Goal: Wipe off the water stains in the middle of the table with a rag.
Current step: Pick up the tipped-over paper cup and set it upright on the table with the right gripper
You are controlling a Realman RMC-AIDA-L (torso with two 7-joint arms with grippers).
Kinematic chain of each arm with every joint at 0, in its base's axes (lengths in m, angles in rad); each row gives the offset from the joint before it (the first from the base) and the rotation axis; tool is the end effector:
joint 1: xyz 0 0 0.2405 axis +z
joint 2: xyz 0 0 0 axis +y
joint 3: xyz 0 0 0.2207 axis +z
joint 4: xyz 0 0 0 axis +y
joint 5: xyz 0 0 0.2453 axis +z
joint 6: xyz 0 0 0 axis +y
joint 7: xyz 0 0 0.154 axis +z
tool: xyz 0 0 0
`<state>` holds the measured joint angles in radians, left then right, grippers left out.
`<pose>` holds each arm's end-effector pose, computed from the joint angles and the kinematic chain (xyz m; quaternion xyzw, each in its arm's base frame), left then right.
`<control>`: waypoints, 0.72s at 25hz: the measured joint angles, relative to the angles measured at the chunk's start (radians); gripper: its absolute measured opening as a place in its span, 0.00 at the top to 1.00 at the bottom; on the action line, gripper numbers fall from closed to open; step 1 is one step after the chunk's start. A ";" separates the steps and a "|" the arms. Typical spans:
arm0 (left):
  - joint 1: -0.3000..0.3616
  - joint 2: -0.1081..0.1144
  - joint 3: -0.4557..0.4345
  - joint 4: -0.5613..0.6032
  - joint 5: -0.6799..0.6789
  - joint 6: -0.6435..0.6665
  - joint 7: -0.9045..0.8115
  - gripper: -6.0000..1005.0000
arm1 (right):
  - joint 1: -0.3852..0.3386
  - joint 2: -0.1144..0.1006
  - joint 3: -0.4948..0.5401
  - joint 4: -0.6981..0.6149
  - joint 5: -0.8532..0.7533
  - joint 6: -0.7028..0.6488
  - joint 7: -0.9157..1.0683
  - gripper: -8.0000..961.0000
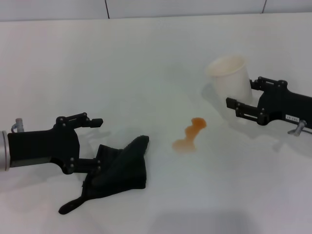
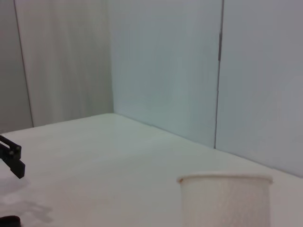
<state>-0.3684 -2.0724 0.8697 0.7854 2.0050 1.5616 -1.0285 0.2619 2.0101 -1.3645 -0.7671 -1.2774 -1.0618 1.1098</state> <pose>-0.2822 0.3109 0.0076 -0.9787 -0.0381 -0.1470 0.1383 0.2700 0.3533 -0.0076 -0.9128 0.1619 0.2257 0.2995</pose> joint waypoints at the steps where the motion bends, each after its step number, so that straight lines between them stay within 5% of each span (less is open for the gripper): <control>1: 0.000 0.000 0.000 0.000 0.000 0.000 0.000 0.17 | 0.001 0.000 0.000 0.014 0.011 -0.004 -0.008 0.32; 18: 0.000 -0.002 0.001 0.000 0.000 -0.012 0.002 0.18 | 0.006 0.001 -0.002 0.178 0.176 -0.039 -0.186 0.31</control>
<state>-0.3684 -2.0739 0.8704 0.7853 2.0049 1.5496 -1.0266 0.2678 2.0111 -1.3666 -0.5889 -1.1012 -1.1005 0.9236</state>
